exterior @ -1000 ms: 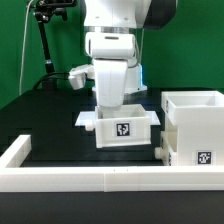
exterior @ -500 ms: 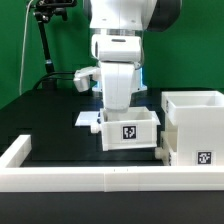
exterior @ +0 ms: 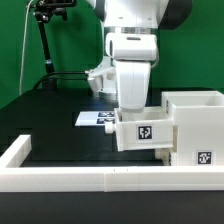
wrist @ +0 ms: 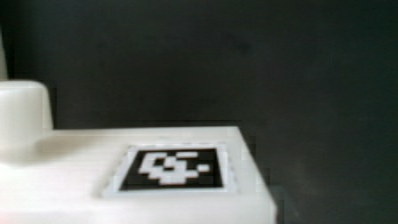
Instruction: Assemble drawer
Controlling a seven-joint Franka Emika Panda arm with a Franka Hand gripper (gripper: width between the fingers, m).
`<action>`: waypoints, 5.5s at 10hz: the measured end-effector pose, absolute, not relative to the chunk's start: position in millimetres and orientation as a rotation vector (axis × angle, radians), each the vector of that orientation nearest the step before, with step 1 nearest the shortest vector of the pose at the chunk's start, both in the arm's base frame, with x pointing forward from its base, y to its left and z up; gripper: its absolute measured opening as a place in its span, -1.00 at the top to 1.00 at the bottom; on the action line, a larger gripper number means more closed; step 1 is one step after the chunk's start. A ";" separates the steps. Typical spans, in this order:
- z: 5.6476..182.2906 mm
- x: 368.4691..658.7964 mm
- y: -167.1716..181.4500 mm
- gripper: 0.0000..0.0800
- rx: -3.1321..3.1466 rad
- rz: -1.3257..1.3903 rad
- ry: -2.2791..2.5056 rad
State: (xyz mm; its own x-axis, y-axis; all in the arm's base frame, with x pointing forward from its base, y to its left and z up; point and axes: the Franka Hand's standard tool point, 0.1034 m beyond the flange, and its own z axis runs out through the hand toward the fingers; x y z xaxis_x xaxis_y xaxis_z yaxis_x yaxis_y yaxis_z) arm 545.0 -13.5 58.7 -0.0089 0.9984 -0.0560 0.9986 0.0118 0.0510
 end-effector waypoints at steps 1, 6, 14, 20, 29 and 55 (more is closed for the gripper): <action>56.6 544.3 -12.7 0.89 2.174 -0.007 2.166; 53.3 542.5 -12.3 0.89 2.178 -0.012 2.165; 52.1 545.3 -6.1 0.89 2.224 -0.029 2.132; 51.0 536.4 -8.8 0.89 2.243 -0.083 2.148; 52.1 538.6 -0.4 0.89 2.190 -0.090 2.188; 106.5 539.6 -54.0 -0.62 2.171 -0.194 2.218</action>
Offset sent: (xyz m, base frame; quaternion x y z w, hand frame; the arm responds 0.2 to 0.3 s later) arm 0.0000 0.0000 0.0000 0.0000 0.0000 0.0000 1.0000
